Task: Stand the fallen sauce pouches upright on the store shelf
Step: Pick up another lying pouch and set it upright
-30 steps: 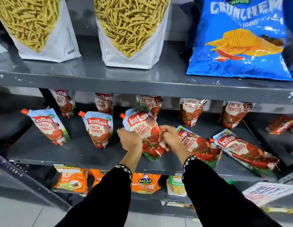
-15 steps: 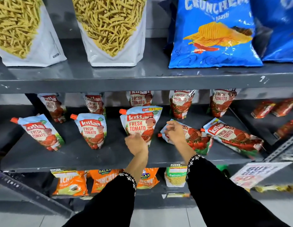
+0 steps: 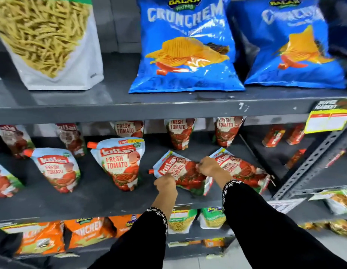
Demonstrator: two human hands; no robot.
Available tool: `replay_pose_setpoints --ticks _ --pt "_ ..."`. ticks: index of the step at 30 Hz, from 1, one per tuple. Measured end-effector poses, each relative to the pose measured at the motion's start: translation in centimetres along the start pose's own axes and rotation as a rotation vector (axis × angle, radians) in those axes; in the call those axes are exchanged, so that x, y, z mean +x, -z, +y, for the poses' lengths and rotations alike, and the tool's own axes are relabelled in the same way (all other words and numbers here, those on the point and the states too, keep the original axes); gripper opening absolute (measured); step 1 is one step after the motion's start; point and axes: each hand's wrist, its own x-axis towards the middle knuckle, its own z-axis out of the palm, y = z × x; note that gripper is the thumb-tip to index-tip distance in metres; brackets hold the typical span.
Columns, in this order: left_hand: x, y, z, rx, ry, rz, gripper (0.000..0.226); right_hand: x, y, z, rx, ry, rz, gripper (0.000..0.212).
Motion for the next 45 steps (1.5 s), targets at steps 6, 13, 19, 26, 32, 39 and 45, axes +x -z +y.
replay_pose_setpoints --ticks 6,13,19,26,32,39,45 --pt "0.2 0.0 -1.0 0.07 -0.11 -0.071 0.043 2.1 0.1 1.4 0.141 0.015 -0.171 0.039" --pt "-2.4 -0.9 0.4 0.254 -0.166 0.229 0.034 2.7 0.0 2.4 0.471 -0.004 -0.114 0.018" --pt "-5.9 -1.2 3.7 0.348 -0.662 0.338 0.026 0.1 -1.2 2.4 1.001 0.111 0.032 0.033" --pt "-5.3 0.2 3.9 0.391 -0.719 0.256 0.028 -0.6 -2.5 1.2 0.903 0.126 0.086 0.019" --pt "-5.3 -1.4 0.5 0.169 -0.371 0.192 0.046 -0.9 -0.7 2.9 0.834 0.071 0.134 0.032" --pt "-5.6 -8.6 -3.9 0.175 -0.221 -0.007 0.061 -1.9 4.6 8.5 0.478 0.041 0.36 0.032" --pt "-5.8 -14.5 -6.3 0.242 -0.036 -0.208 0.051 0.0 8.3 13.5 0.165 -0.12 0.179 0.051"
